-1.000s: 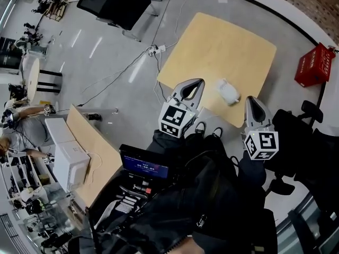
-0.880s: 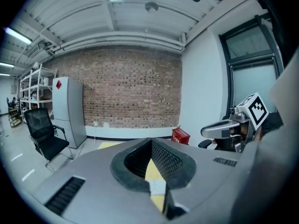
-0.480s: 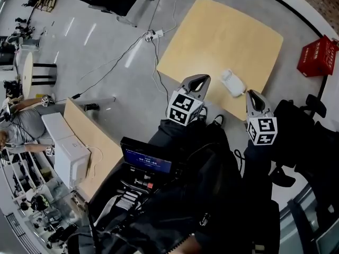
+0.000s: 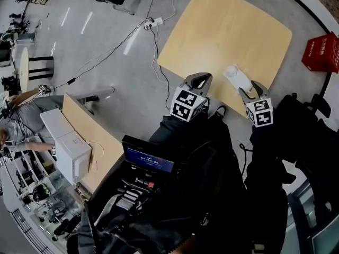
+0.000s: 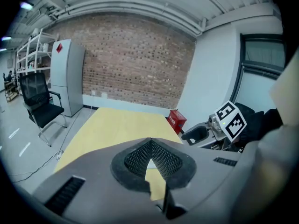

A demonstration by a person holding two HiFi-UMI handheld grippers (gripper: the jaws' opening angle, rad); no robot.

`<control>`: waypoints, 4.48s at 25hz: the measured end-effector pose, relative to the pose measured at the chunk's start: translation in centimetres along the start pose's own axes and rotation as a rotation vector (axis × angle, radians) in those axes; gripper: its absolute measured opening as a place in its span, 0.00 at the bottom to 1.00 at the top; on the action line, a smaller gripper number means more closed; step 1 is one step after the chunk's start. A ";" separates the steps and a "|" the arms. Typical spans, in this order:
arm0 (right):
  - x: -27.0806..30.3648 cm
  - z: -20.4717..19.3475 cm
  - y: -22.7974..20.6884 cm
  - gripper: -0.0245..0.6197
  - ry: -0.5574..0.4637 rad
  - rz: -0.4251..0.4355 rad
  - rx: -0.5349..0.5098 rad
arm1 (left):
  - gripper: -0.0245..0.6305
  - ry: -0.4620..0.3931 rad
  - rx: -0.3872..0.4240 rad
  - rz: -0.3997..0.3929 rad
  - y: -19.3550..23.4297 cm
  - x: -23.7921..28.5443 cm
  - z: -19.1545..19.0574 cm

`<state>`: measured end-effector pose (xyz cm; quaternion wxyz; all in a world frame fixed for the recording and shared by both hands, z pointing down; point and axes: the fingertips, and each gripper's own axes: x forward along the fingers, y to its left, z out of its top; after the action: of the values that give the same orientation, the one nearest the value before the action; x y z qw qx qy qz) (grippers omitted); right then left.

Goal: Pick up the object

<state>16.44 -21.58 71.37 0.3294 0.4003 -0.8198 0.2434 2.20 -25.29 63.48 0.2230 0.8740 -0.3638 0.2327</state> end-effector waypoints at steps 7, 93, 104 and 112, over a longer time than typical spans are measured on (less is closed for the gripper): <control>4.0 -2.1 -1.3 0.58 0.134 0.048 -0.028 | 0.03 0.011 -0.030 0.013 1.7 0.5 -0.3; -25.0 26.0 2.7 0.79 -0.848 -0.373 -0.057 | 0.03 -0.386 0.143 0.008 -0.3 -10.9 16.7; -31.8 29.5 3.6 0.79 -1.025 -0.372 -0.098 | 0.03 -0.494 0.177 -0.012 -2.4 -12.7 22.1; -35.2 31.5 4.6 0.79 -1.106 -0.373 -0.144 | 0.03 -0.572 0.184 -0.032 -3.5 -14.1 25.1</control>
<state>18.13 -22.43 23.94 -0.0835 0.5817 -0.8002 -0.1199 2.10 -29.58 34.74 0.0348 0.9261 -0.3756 0.0057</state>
